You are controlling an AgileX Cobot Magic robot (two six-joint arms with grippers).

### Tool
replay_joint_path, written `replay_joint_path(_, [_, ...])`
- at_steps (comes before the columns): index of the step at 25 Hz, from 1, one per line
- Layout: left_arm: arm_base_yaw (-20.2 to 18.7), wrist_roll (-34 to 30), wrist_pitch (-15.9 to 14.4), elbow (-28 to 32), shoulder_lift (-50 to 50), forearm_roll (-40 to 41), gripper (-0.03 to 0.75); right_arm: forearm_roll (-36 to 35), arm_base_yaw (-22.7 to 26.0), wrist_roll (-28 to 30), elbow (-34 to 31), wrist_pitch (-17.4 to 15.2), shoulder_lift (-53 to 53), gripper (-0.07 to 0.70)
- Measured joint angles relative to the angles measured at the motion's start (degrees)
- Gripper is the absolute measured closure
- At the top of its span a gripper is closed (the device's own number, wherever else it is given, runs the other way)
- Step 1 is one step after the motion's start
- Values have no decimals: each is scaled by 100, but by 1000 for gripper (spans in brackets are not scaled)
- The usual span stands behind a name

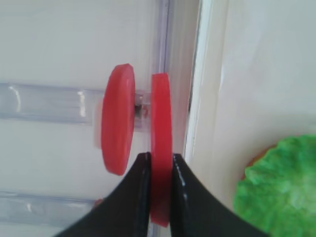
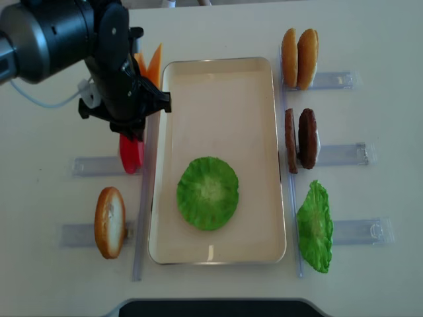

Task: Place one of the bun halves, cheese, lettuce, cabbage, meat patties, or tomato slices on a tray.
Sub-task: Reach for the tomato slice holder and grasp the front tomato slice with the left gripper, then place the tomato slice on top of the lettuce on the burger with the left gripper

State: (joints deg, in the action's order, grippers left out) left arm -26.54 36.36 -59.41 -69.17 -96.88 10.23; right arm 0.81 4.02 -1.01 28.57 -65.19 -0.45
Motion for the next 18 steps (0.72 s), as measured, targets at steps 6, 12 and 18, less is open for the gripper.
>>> replay_joint_path(6, [0, -89, -409, 0, 869, 96, 654, 0, 0, 0, 0, 0, 0, 94])
replay_joint_path(12, [0, -223, -874, 0, 1341, 188, 654, 0, 0, 0, 0, 0, 0, 94])
replay_joint_path(18, [0, -267, -1035, 66, 1714, 102, 654, 0, 0, 0, 0, 0, 0, 94])
